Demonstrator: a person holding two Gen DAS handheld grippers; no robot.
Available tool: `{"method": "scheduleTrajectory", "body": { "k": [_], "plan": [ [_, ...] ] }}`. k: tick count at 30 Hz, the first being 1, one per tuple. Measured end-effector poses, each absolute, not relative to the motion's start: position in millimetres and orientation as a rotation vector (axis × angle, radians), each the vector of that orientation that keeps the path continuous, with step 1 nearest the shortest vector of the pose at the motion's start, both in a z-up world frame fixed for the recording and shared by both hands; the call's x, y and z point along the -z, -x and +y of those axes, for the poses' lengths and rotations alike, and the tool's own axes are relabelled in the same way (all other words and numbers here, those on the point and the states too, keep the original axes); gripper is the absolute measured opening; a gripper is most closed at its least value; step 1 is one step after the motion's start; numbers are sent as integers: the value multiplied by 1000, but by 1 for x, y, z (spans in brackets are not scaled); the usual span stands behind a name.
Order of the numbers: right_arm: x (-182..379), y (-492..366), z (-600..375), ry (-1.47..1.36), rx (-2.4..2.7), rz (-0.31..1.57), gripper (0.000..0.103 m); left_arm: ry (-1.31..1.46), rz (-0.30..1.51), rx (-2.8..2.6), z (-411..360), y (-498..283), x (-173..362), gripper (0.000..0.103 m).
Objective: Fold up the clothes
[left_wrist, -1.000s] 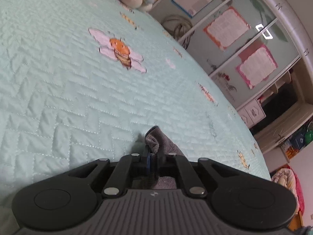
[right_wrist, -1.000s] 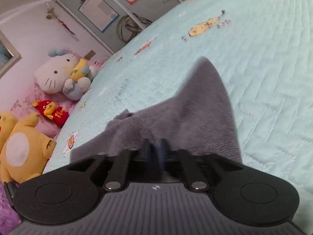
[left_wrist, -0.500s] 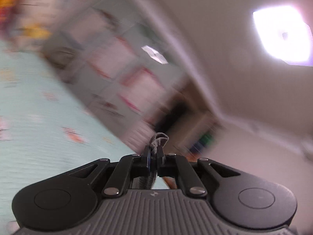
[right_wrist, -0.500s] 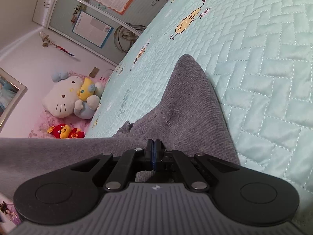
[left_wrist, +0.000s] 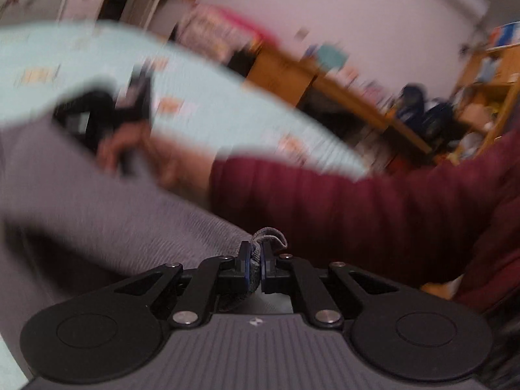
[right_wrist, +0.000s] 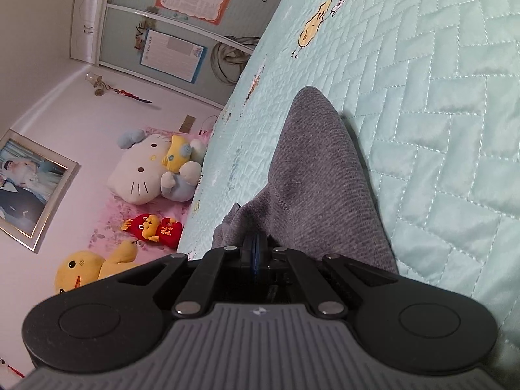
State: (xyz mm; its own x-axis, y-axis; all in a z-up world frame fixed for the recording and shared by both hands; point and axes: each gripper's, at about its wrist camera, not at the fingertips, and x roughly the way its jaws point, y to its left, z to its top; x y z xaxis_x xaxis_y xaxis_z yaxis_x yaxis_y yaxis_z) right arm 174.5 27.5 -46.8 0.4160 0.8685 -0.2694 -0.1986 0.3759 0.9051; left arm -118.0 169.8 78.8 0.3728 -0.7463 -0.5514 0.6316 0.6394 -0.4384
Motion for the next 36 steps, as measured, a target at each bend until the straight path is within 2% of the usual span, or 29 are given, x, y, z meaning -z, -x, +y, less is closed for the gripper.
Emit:
{"method": "scheduleTrajectory", "body": {
  "k": [3, 5, 7, 14, 16, 18, 19, 20, 21, 28, 36],
  "plan": [
    [44, -174, 29, -922, -804, 876, 0, 190, 809, 842, 170, 116, -67, 4],
    [44, -174, 29, -923, -804, 875, 0, 210, 814, 813, 170, 115, -60, 10],
    [44, -174, 30, -926, -803, 873, 0, 215, 822, 793, 172, 119, -54, 21],
    [41, -169, 24, -951, -790, 870, 0, 348, 798, 741, 188, 152, -49, 29],
    [37, -165, 19, -958, -774, 867, 9, 393, 782, 705, 198, 164, -52, 30],
    [29, -156, 12, -962, -753, 837, 31, 458, 766, 675, 211, 177, -55, 32],
    [23, -149, 6, -963, -745, 814, 38, 484, 757, 657, 217, 184, -57, 33],
    [17, -141, 0, -956, -733, 797, 50, 508, 747, 637, 223, 191, -59, 33],
    [10, -129, -7, -939, -725, 779, 56, 525, 733, 610, 229, 198, -61, 33],
    [-19, -10, -69, -805, -770, 767, 57, 700, 654, 408, 260, 225, -61, 41],
    [-23, 129, -101, -703, -820, 812, 57, 796, 675, 317, 244, 231, -53, 42]
  ]
}}
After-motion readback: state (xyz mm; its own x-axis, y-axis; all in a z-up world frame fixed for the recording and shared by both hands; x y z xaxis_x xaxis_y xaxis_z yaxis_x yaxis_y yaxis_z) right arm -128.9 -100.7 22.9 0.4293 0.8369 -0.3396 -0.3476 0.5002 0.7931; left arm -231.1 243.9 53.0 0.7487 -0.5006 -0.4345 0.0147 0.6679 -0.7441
